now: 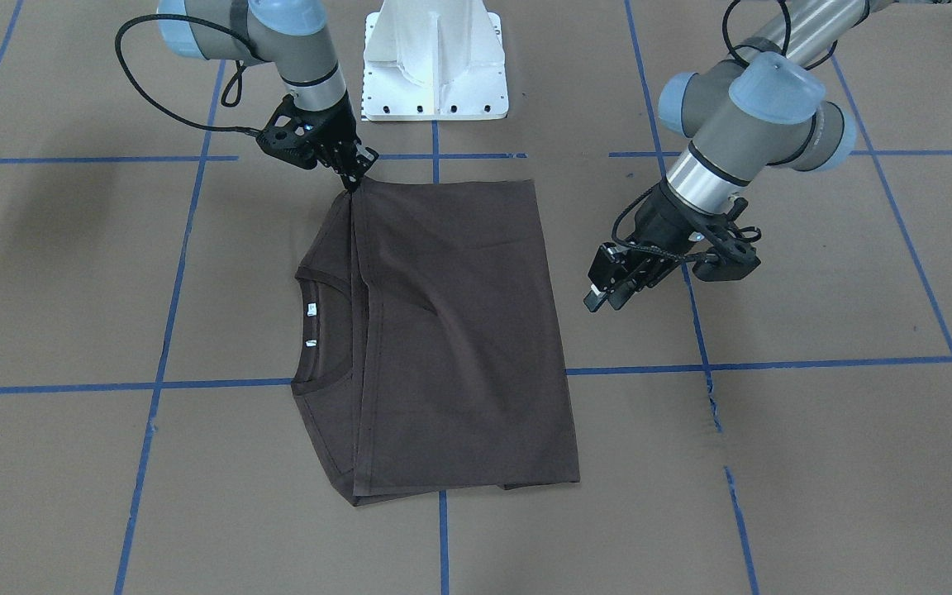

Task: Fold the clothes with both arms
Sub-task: 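Move the left gripper to the shirt's other near corner and grasp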

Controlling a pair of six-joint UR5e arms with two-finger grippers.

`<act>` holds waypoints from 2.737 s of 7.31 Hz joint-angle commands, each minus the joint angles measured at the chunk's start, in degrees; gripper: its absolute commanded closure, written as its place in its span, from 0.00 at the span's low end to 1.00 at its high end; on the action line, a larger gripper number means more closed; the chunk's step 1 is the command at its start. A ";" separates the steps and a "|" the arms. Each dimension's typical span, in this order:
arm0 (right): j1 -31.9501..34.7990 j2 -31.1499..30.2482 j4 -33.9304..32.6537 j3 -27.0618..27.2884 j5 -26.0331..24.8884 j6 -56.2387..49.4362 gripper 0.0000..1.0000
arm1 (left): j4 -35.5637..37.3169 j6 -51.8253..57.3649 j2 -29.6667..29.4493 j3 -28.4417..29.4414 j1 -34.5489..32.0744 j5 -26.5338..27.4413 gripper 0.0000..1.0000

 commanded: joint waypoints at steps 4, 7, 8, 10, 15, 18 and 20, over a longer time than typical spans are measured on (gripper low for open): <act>-4.71 -1.36 -6.81 6.35 -0.14 3.09 1.00 | 14.03 -17.93 7.21 -16.62 24.97 17.05 0.46; -4.70 -1.80 -6.81 6.53 -0.05 3.09 1.00 | 16.05 -22.98 10.21 -17.15 33.29 21.84 0.46; -4.70 -1.80 -6.81 6.79 -0.05 3.09 1.00 | 17.02 -22.99 10.21 -17.15 33.74 21.95 0.46; -4.62 -1.80 -6.89 6.88 -0.05 3.09 1.00 | 17.29 -23.07 9.94 -16.53 35.33 21.95 0.47; -4.62 -1.98 -6.89 7.23 -0.05 3.09 1.00 | 17.29 -22.90 9.42 -15.39 36.21 21.86 0.49; -4.62 -1.98 -6.89 7.23 -0.05 3.09 1.00 | 17.29 -22.37 8.71 -14.60 36.12 21.78 0.59; -4.62 -1.98 -6.89 7.23 0.04 3.09 1.00 | 17.29 -22.98 8.54 -14.51 36.12 21.78 0.89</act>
